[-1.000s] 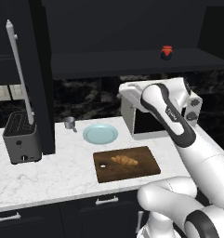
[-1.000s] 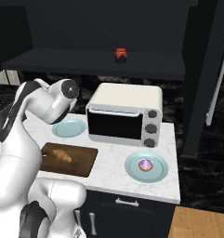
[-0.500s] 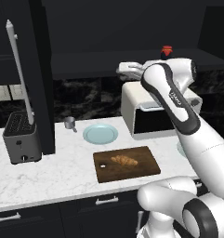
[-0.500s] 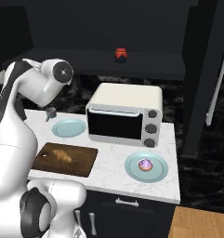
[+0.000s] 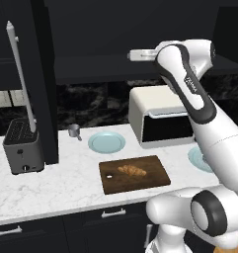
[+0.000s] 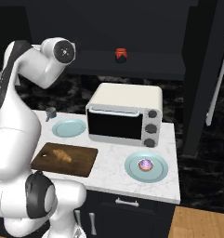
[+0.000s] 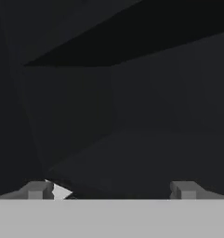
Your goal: From the different types of pastries on the counter, select a croissant and place it on the cutting board. Then retrieve a jar of jam from the cabinet and place it alongside the croissant on the cutting board.
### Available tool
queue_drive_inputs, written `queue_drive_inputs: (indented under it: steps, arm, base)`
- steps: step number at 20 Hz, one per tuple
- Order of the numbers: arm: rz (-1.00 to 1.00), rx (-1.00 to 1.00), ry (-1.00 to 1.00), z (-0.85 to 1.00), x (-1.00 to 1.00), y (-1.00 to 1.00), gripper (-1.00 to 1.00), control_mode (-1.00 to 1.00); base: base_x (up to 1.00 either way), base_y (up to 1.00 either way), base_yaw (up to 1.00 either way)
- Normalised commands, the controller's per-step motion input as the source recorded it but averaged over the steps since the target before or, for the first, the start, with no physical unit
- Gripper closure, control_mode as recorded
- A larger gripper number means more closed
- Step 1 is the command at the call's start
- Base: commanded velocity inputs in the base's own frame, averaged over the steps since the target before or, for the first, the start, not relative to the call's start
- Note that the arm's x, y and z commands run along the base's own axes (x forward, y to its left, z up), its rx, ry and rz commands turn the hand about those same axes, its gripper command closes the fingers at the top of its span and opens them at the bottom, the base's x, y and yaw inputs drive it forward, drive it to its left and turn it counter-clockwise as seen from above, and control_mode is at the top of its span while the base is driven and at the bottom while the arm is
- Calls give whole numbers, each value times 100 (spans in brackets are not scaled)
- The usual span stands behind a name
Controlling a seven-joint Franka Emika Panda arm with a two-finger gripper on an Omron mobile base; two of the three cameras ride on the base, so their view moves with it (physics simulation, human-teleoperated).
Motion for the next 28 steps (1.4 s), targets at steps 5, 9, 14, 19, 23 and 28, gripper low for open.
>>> queue_drive_inputs:
  steps: [5, 9, 14, 19, 23, 28]
  arm:
    - [0, -19, 0, 25, 33, -60, -100, -100]
    - [0, -16, 0, 16, 29, -69, -100, -100]
    - [0, -12, 0, 11, 28, -62, -100, -100]
    - [-4, -9, 0, 2, 25, -52, -100, -100]
    - [-2, 1, 0, 0, 4, -11, -100, -100]
    - [-26, 2, -15, 0, -6, -30, -100, -100]
  base:
    - [0, 0, 0]
    - [0, 0, 0]
    - [0, 0, 0]
    - [0, 0, 0]
    - [0, 0, 0]
    - [0, 0, 0]
